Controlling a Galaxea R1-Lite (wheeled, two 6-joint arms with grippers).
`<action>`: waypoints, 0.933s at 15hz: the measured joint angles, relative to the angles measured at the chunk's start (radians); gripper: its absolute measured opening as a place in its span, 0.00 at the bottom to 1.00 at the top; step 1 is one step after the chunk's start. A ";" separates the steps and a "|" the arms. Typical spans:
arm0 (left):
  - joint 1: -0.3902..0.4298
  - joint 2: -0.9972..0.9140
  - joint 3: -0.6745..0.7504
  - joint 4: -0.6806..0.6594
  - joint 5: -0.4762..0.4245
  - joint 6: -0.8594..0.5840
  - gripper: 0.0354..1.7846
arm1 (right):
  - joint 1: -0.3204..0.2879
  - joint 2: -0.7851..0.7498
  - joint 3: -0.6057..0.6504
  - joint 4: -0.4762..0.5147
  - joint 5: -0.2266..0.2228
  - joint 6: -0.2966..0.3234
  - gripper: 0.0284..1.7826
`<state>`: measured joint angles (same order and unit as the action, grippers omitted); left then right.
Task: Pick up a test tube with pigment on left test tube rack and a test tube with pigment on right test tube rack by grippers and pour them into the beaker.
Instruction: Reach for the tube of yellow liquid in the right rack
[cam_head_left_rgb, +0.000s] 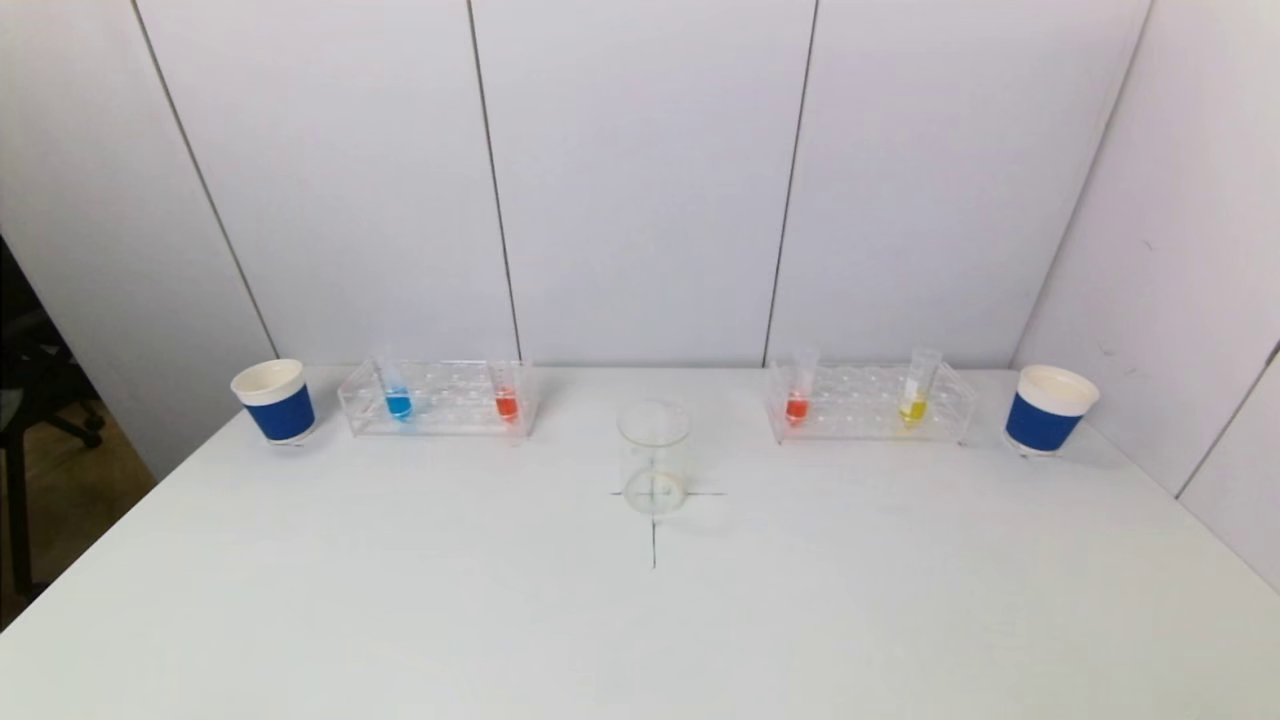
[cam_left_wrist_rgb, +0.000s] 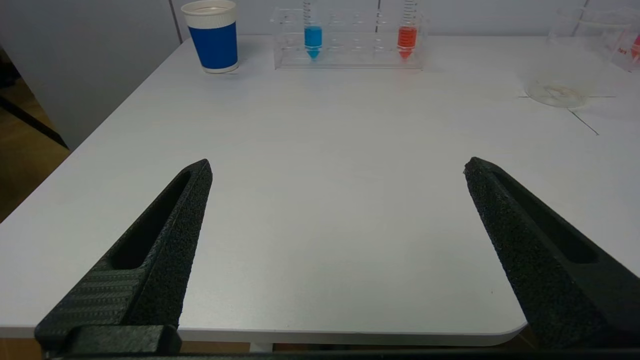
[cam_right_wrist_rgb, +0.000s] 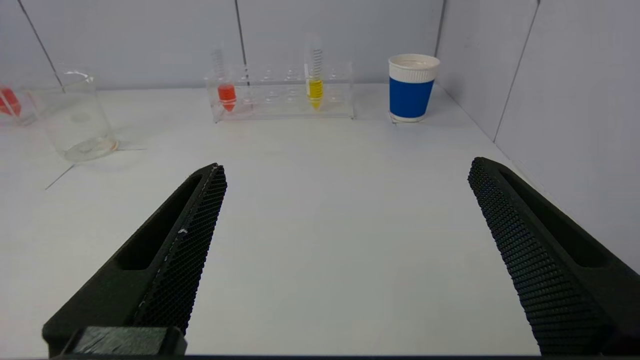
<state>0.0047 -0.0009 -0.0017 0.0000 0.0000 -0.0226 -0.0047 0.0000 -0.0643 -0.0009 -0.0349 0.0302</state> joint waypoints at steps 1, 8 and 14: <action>0.000 0.000 0.000 0.000 0.000 0.000 0.99 | 0.000 0.000 -0.038 0.019 0.000 0.000 0.99; 0.001 0.000 0.000 0.000 0.000 0.000 0.99 | 0.000 0.136 -0.333 0.153 0.030 0.003 0.99; 0.000 0.000 0.000 0.000 0.000 0.000 0.99 | 0.000 0.413 -0.429 -0.034 0.064 0.004 0.99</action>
<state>0.0043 -0.0009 -0.0017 0.0000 0.0000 -0.0221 -0.0047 0.4128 -0.4930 -0.0351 0.0291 0.0345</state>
